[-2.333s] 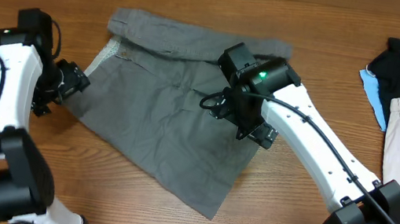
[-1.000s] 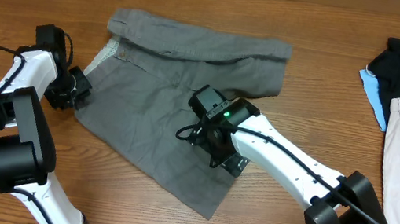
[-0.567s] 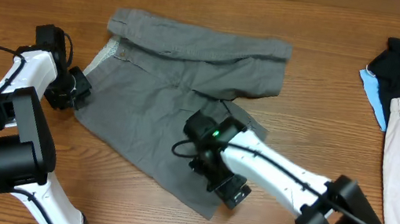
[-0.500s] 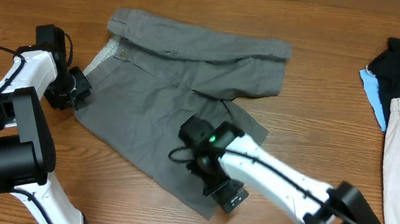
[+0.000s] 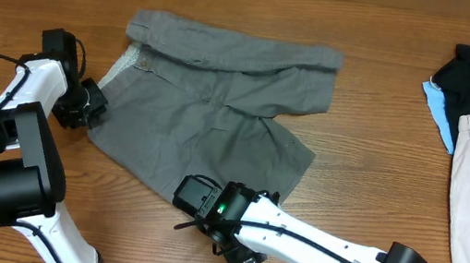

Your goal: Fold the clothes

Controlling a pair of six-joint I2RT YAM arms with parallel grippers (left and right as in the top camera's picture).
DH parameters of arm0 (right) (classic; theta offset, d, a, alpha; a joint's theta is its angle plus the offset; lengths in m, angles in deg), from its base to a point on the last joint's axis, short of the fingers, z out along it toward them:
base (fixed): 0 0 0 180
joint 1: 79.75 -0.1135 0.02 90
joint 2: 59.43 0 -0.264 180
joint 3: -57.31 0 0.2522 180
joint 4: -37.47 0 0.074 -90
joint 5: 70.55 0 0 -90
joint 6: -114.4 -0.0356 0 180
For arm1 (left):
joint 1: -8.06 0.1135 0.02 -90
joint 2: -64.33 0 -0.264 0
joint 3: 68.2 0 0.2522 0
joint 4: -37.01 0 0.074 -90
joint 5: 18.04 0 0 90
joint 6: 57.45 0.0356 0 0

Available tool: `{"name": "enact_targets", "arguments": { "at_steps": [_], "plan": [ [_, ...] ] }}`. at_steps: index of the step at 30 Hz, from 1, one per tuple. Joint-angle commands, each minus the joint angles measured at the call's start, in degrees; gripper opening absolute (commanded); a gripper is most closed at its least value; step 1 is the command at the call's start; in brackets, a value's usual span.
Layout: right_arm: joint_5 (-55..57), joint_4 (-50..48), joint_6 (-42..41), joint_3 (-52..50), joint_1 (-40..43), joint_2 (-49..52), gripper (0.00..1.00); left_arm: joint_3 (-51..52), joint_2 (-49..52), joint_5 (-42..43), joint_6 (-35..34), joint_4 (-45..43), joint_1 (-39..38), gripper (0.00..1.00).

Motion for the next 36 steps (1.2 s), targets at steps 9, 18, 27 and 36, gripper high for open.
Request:
{"name": "enact_targets", "arguments": {
  "at_steps": [9, 18, 27, 36],
  "plan": [
    [2.60, 0.02, -8.02, -0.37, 4.13, -1.03, 1.00, 1.79, 1.14, -2.97, -1.66, 0.61, 0.52, 0.35],
    [-1.73, -10.03, -8.02, -7.21, 1.20, -1.03, 1.00, 1.79, 1.14, -3.02, -2.71, 0.90, 0.52, 0.35],
    [-4.76, -10.82, -8.02, -8.24, -0.48, -1.03, 1.00, 1.79, 1.14, -3.02, -2.73, 0.61, 0.52, 0.36],
    [-0.87, -13.00, -8.02, -8.41, -4.11, -0.81, 1.00, 1.79, 1.14, -3.06, -2.69, 0.61, 0.52, 0.37]
  ]
}}
